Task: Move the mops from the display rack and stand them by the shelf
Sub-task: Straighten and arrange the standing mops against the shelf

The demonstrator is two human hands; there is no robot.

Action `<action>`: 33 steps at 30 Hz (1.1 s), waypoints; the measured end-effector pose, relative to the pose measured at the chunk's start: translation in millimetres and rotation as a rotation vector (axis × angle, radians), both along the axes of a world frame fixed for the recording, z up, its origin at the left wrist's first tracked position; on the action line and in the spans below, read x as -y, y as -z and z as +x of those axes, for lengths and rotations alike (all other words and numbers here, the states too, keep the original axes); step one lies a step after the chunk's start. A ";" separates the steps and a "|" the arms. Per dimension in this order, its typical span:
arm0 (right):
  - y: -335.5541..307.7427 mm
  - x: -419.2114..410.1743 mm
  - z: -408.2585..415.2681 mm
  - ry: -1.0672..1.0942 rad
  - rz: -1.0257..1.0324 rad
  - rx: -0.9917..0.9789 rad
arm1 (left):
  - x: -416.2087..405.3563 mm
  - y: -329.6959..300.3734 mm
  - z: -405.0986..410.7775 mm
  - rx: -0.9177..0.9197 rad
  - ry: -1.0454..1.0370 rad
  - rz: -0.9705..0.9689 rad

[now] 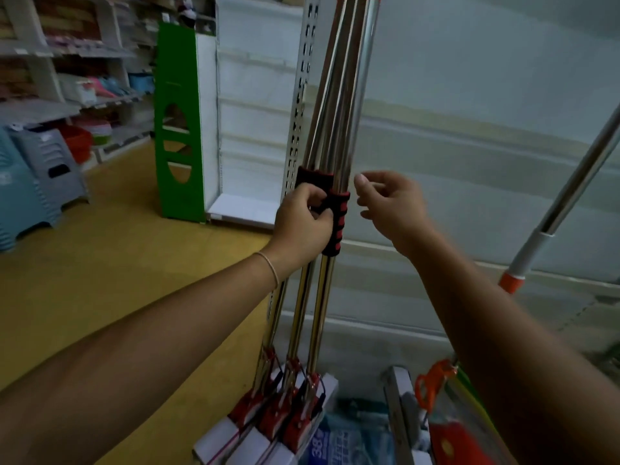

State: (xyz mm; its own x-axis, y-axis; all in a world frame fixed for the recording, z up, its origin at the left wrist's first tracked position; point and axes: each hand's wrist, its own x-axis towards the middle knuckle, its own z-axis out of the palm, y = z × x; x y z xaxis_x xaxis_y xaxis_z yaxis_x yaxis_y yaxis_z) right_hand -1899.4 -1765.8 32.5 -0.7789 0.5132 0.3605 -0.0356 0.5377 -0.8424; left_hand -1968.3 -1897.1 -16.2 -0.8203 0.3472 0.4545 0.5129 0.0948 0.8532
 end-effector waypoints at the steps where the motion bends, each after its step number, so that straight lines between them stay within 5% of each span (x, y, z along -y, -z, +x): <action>1: 4.2 -1.5 2.3 -0.007 -0.004 0.005 | -0.2 4.0 0.1 0.022 -0.014 -0.005; 14: 151.1 -21.3 43.1 -0.179 -0.135 0.237 | 4.7 130.0 48.0 0.278 -0.136 -0.277; 28: 283.1 -19.5 52.3 -0.193 -0.244 0.516 | 30.4 265.4 55.4 0.598 -0.141 -0.361; 33: 322.2 -8.3 46.1 -0.273 -0.241 0.627 | 42.5 301.0 49.0 0.574 -0.203 -0.432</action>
